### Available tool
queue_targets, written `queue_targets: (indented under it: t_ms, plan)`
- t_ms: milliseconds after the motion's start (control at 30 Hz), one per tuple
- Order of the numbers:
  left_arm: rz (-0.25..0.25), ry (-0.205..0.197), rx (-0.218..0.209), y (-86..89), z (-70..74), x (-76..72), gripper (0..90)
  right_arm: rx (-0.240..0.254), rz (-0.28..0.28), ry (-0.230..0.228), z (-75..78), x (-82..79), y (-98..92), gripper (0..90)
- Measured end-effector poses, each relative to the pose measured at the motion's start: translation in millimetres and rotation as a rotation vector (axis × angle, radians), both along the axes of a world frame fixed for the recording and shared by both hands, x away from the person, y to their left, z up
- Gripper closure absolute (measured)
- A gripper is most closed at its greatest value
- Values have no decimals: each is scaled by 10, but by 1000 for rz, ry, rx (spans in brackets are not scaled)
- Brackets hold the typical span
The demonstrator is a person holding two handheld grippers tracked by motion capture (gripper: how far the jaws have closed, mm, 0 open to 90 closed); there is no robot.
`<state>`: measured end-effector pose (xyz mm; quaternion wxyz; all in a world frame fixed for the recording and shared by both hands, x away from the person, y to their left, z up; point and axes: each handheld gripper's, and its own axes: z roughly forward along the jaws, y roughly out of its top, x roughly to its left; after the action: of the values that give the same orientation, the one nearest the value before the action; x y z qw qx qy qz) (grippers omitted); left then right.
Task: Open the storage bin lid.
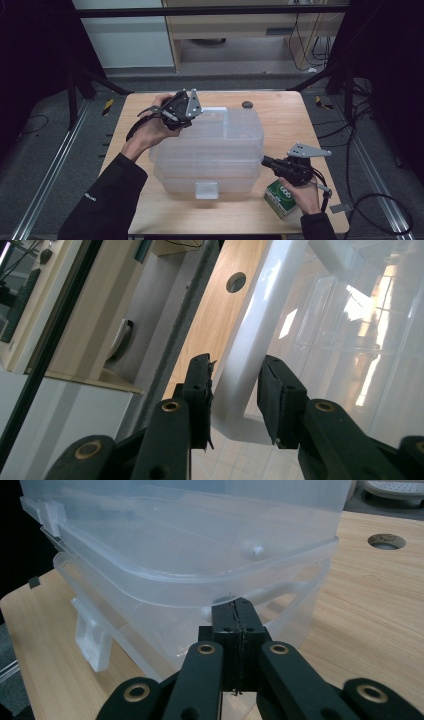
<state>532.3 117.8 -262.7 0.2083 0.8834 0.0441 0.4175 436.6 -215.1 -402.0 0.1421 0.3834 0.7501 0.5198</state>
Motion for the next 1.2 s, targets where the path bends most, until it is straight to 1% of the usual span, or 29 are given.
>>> queue_targets:
  t_ms: [133, 167, 233, 267, 300, 367, 433, 533, 600, 667, 700, 733, 800, 833, 900, 1000, 1033, 1067, 1100, 1133, 1200]
  plan:
    - [-10, 8, -15, 22, -5, -6, 654, 1, 2, 9, -8, 1, -1, 900]
    - [-14, 4, -21, 34, -2, -10, 640, 1, 5, 9, -11, 4, -1, 900]
    - [-32, 14, -30, 61, 8, -27, 608, 1, 7, 15, -16, 5, 1, 900]
    - [-42, 18, -44, 80, 9, -44, 593, 1, 7, 16, -17, 6, 1, 900]
    - [-41, 17, -63, 109, 14, -67, 572, 1, 7, 15, -17, 7, 1, 900]
    - [-42, 19, -81, 153, 24, -95, 551, 2, 8, 13, -16, 9, 0, 900]
    - [-57, 38, -99, 226, 46, -121, 528, 2, 6, 15, -15, 5, 2, 900]
    - [-72, 57, -153, 356, 81, -150, 515, 1, 5, 15, -13, 5, 4, 900]
    - [-76, 60, -188, 439, 102, -163, 507, -1, 4, 15, -12, 5, 4, 900]
    - [-77, 58, -232, 544, 120, -185, 507, -1, 5, 17, -13, 5, 4, 900]
    - [-77, 59, -244, 580, 122, -193, 509, -1, 5, 18, -13, 6, 4, 900]
    - [-72, 57, -266, 639, 121, -207, 512, -1, 5, 19, -13, 5, 5, 900]
    - [-63, 52, -295, 720, 117, -227, 523, -2, 6, 19, -13, 6, 5, 900]
    - [-57, 48, -319, 776, 113, -241, 529, -2, 6, 19, -13, 6, 5, 900]
    - [-46, 39, -344, 861, 114, -269, 541, -2, 5, 19, -12, 5, 6, 900]
    - [-38, 31, -404, 990, 107, -317, 567, -5, 5, 20, -12, 5, 6, 900]
    - [-27, 22, -426, 1046, 98, -344, 577, -4, 6, 20, -12, 6, 6, 900]
    - [-22, 20, -438, 1096, 91, -363, 589, -4, 6, 20, -12, 6, 6, 900]
    - [-17, 19, -456, 1131, 83, -376, 622, -6, 6, 20, -12, 5, 6, 900]
    - [-3, 10, -475, 1191, 69, -400, 622, -6, 6, 20, -12, 5, 6, 900]
    - [15, 4, -498, 1275, 48, -429, 647, -6, 5, 21, -12, 5, 7, 900]
